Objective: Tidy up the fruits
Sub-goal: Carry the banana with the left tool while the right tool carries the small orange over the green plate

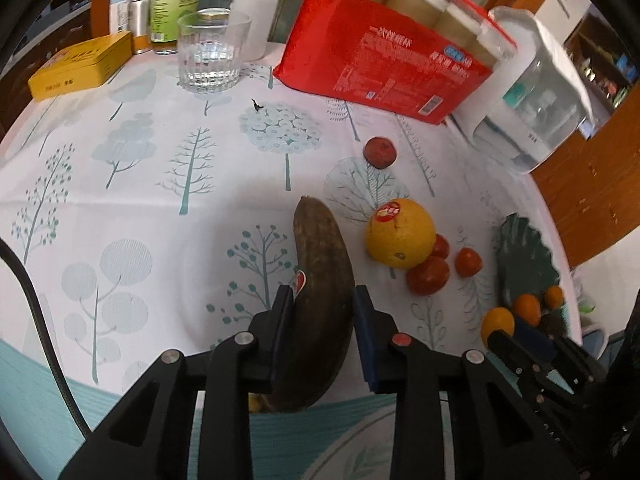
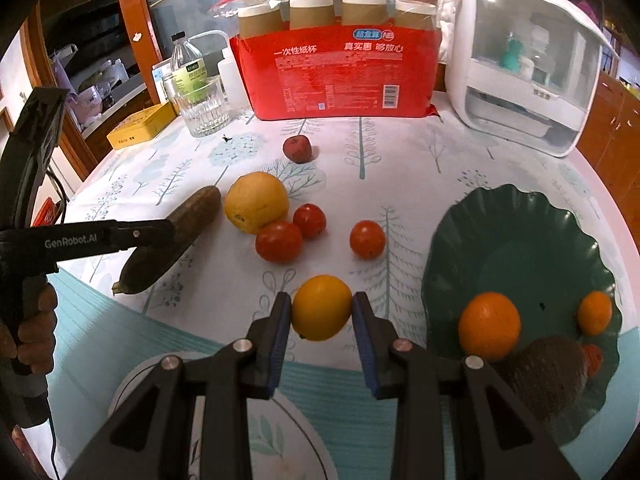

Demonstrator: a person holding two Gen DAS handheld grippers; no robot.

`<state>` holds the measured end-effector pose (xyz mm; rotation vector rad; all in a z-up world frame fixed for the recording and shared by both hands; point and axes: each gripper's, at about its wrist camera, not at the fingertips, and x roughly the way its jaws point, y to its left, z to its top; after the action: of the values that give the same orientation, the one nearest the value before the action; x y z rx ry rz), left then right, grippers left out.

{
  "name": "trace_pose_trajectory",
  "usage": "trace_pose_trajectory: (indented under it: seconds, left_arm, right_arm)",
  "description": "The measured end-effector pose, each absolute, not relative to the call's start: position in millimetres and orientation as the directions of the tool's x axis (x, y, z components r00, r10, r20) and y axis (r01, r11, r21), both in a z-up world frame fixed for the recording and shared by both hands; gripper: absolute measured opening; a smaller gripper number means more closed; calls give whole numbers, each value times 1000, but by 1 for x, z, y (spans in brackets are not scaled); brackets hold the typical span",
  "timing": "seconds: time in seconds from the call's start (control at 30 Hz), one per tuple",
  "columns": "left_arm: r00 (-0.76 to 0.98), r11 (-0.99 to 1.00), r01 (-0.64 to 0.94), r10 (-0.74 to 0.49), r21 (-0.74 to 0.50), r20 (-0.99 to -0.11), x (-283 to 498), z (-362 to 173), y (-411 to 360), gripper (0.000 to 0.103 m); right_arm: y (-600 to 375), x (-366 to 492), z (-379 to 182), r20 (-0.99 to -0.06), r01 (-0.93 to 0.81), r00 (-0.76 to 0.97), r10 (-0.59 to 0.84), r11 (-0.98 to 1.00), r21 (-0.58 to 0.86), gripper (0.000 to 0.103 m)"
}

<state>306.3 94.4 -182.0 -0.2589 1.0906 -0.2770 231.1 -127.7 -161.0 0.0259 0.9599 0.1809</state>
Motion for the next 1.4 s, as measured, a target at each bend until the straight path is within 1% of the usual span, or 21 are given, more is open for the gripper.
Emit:
trace_pose_trajectory:
  seconds: [0.03, 0.07, 0.1, 0.17, 0.23, 0.3, 0.4, 0.43, 0.47, 0.5, 0.6, 0.63, 0.7, 0.77, 0.97, 1.17, 1.3, 1.4]
  left_arm:
    - [441, 931, 90, -355, -352, -824, 304, -180, 96, 25]
    - [453, 926, 86, -364, -367, -814, 299, -177, 99, 11]
    - [458, 920, 87, -378, -383, -804, 297, -175, 101, 0]
    - [459, 910, 90, -400, -406, -793, 293, -169, 103, 1]
    - [466, 916, 92, -386, -390, -796, 290, -164, 101, 1]
    - [463, 914, 102, -393, -393, -795, 287, -160, 100, 2]
    - [441, 922, 97, -378, -375, -814, 287, -161, 97, 7]
    - [437, 925, 92, -370, -368, -820, 287, -162, 96, 12]
    - [430, 927, 89, -366, -365, -825, 287, -165, 95, 18]
    - [424, 930, 84, -358, -357, -832, 288, -168, 94, 21]
    - [413, 938, 86, -339, -335, -845, 289, -174, 90, 24]
    - [406, 941, 91, -333, -325, -851, 290, -176, 88, 28]
    - [392, 949, 100, -313, -299, -865, 292, -180, 83, 29]
    - [395, 954, 112, -299, -278, -868, 293, -181, 78, 33]
    - [403, 975, 155, -208, -157, -891, 299, -182, 60, 42]
    - [369, 985, 168, -107, -46, -923, 313, -198, 47, 42]
    - [340, 990, 141, -61, -13, -939, 315, -208, 45, 41]
    - [367, 991, 136, -35, 16, -929, 312, -209, 43, 41]
  right_arm:
    - [-129, 228, -159, -811, -137, 563, 161, 985, 101, 32]
    - [-129, 225, -158, -809, -133, 567, 159, 986, 100, 32]
    - [-130, 222, -157, -807, -130, 570, 157, 986, 100, 32]
    - [-132, 216, -154, -804, -122, 574, 153, 987, 100, 32]
    - [-133, 211, -151, -803, -114, 576, 152, 988, 106, 32]
    - [-135, 205, -150, -803, -106, 577, 152, 988, 111, 32]
    - [-137, 197, -147, -800, -98, 581, 152, 988, 117, 32]
    - [-137, 195, -146, -799, -97, 582, 153, 988, 119, 32]
    - [-138, 193, -145, -798, -95, 583, 152, 988, 119, 32]
    - [-139, 191, -145, -798, -93, 583, 153, 988, 121, 32]
    - [-141, 186, -143, -795, -89, 587, 153, 988, 125, 32]
    - [-142, 185, -143, -794, -87, 588, 153, 988, 127, 32]
    - [-145, 182, -142, -794, -80, 589, 152, 988, 130, 32]
    - [-148, 180, -142, -794, -73, 589, 150, 988, 133, 32]
    - [-157, 176, -142, -796, -59, 588, 147, 989, 138, 32]
    - [-167, 174, -141, -793, -64, 589, 155, 987, 145, 32]
    - [-173, 174, -142, -798, -93, 578, 172, 985, 145, 32]
    - [-179, 175, -142, -798, -110, 572, 188, 982, 152, 32]
